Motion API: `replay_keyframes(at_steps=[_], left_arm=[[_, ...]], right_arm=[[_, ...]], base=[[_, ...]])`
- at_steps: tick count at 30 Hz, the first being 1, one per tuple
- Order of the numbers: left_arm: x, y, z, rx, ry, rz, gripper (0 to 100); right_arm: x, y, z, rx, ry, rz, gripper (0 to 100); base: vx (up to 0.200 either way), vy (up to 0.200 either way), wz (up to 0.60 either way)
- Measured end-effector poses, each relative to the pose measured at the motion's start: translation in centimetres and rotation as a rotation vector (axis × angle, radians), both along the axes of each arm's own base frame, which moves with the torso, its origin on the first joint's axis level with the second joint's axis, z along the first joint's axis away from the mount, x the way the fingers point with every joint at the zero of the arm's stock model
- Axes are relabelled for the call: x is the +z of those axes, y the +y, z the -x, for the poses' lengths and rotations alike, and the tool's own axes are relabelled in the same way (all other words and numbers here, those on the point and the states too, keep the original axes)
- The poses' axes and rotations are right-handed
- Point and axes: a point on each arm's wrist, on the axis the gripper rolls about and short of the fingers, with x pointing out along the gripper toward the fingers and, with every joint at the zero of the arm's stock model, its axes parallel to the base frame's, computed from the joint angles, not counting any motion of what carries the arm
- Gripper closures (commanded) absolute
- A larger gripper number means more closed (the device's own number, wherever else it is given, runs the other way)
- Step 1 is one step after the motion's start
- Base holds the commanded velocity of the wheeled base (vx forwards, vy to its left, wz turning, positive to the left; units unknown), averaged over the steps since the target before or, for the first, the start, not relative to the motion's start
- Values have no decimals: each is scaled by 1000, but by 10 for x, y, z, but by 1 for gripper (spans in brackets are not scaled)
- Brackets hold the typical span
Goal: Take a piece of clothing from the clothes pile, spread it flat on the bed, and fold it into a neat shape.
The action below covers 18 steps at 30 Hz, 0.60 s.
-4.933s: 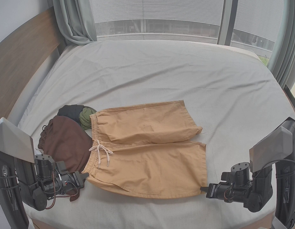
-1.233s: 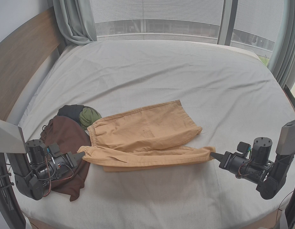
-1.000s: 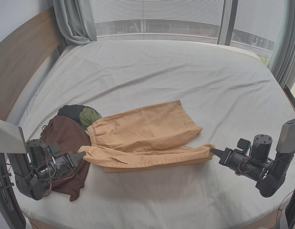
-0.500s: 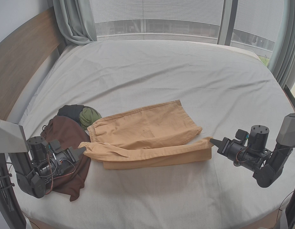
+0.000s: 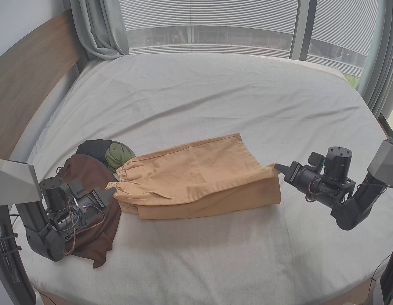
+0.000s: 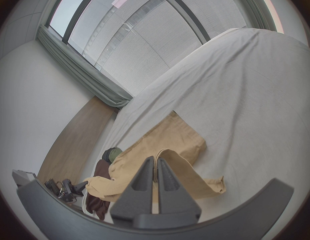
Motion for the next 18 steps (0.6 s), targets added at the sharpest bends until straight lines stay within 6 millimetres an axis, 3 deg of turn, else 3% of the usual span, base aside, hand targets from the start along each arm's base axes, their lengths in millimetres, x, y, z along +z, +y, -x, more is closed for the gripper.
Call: replay_keyframes(at_steps=[11,18], left_arm=[[5,-3,-9,30,-21,51,100],[7,-3,-12,58,-30,57,100]], right_arm=[[30,-1,-38,-26,-90,-24,100],[37,1,-56,-27,-126,-34,100]], base=[[0,0,0],[0,0,0]])
